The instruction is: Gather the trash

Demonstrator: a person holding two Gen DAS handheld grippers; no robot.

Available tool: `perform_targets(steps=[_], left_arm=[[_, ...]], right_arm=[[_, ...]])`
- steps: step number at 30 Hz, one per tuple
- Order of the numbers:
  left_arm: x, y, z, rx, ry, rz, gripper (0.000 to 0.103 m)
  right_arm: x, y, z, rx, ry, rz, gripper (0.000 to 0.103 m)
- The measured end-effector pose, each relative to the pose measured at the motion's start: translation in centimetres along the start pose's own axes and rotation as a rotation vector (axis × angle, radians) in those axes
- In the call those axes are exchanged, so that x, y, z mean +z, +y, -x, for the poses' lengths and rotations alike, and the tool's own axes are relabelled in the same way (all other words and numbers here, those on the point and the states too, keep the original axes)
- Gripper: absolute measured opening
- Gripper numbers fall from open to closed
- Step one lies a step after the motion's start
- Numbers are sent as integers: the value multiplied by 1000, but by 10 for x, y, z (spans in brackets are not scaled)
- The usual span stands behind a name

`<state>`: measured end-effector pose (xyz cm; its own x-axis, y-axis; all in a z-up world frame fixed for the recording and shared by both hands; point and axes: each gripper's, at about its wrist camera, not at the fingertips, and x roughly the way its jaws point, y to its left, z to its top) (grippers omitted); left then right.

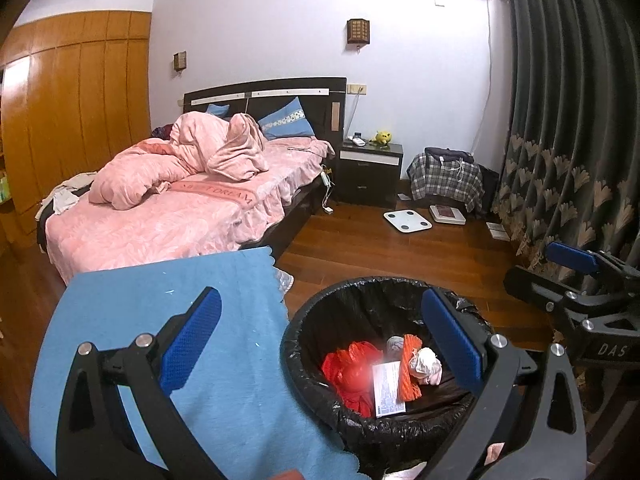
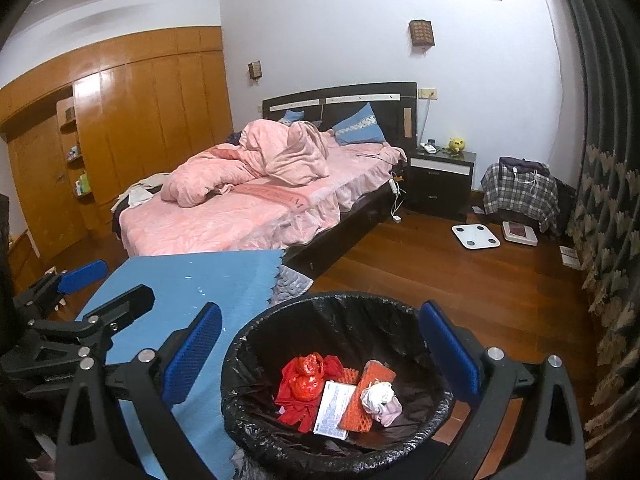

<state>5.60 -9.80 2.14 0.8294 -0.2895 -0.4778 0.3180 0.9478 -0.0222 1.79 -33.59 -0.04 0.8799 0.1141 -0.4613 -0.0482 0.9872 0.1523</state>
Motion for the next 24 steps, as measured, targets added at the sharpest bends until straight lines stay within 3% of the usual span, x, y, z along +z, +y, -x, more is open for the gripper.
perform_targets(steps=[24], left_arm=[[4,8,9,8,-11,10,98]], right_arm=[[1,7,7,6,-11,17,97]])
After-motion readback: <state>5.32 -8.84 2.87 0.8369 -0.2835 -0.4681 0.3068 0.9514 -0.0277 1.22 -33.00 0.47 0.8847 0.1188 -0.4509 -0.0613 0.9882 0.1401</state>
